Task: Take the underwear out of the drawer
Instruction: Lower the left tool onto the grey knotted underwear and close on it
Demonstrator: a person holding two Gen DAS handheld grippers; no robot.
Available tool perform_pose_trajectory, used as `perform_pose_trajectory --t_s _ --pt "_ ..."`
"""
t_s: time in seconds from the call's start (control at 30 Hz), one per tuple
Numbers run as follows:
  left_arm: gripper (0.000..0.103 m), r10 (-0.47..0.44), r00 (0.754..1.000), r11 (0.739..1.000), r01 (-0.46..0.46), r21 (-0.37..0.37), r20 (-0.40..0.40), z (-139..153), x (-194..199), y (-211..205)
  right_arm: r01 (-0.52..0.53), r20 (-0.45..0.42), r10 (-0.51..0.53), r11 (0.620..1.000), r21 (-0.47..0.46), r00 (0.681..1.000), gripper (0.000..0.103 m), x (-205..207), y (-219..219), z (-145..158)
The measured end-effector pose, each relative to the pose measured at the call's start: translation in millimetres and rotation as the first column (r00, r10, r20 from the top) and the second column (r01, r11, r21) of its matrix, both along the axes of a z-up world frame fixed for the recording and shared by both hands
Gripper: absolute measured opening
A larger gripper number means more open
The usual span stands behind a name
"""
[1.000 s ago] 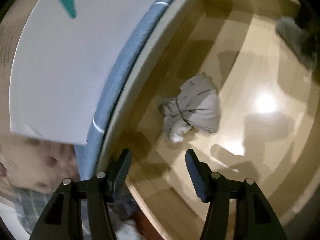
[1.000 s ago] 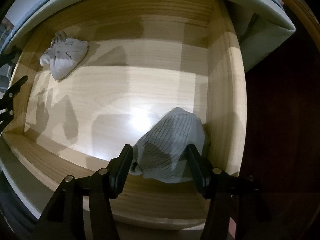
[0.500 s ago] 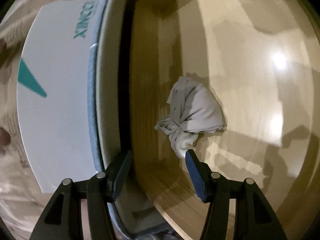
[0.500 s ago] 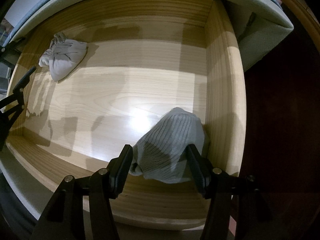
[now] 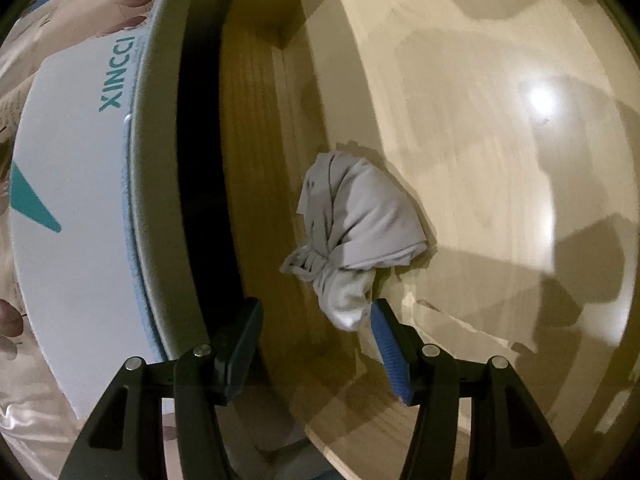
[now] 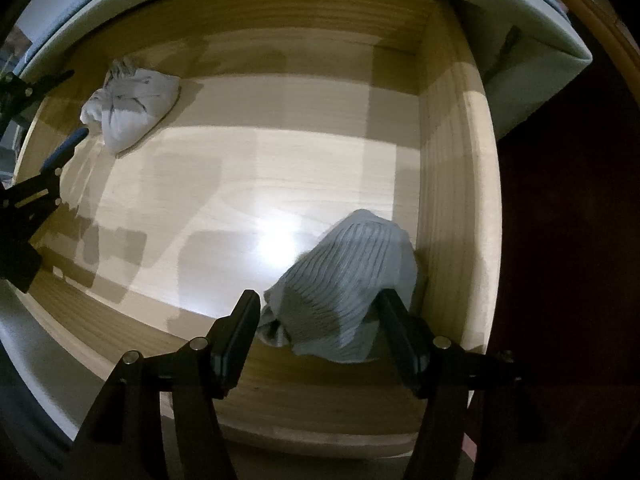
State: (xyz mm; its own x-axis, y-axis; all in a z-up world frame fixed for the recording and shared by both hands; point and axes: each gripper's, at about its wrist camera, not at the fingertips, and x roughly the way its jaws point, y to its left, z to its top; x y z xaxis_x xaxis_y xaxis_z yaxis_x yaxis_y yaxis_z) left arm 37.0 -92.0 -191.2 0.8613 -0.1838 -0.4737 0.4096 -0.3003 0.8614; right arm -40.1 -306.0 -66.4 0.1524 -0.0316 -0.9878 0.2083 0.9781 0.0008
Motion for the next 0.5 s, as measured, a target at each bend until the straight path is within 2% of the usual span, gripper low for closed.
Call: perform_pose_trajectory --t_s 0.1,0.23,0.33,0.37,0.43,0.47,0.5 --pt "0.057 0.007 1.0 1.0 -0.007 0.009 0.003 5.6 -0.9 -14.2 0.0 0.005 0.0 1.0 0.002 1.0 0.059 -0.5 -1.3 -0.6" --pt "0.058 -0.006 1.0 1.0 0.006 0.018 0.007 -1.1 0.6 -15.2 0.002 0.009 -0.002 1.0 0.004 1.0 0.059 -3.4 0.2 -0.2" --pt "0.056 -0.005 1.0 1.0 0.005 0.028 -0.018 -7.3 -0.8 -15.8 0.004 0.01 -0.004 1.0 0.005 1.0 0.059 -4.4 0.5 -0.1" --pt "0.052 -0.008 1.0 1.0 0.009 0.029 -0.011 -10.1 -1.2 -15.1 0.004 0.01 -0.004 1.0 0.005 1.0 0.059 -4.4 0.4 -0.1" --pt "0.034 0.002 1.0 1.0 -0.001 0.031 -0.017 -13.1 -0.6 -16.4 0.005 0.013 -0.005 1.0 0.007 1.0 0.06 -5.3 0.3 0.3" --pt "0.02 0.015 0.999 0.999 -0.014 0.033 -0.03 -13.9 0.1 -17.3 0.005 0.014 -0.005 1.0 0.007 1.0 0.06 -5.7 0.3 0.2" --pt "0.018 0.023 0.999 0.999 -0.022 0.034 -0.038 -14.0 -0.3 -18.5 0.006 0.014 -0.006 1.0 0.007 1.0 0.06 -6.0 0.2 0.3"
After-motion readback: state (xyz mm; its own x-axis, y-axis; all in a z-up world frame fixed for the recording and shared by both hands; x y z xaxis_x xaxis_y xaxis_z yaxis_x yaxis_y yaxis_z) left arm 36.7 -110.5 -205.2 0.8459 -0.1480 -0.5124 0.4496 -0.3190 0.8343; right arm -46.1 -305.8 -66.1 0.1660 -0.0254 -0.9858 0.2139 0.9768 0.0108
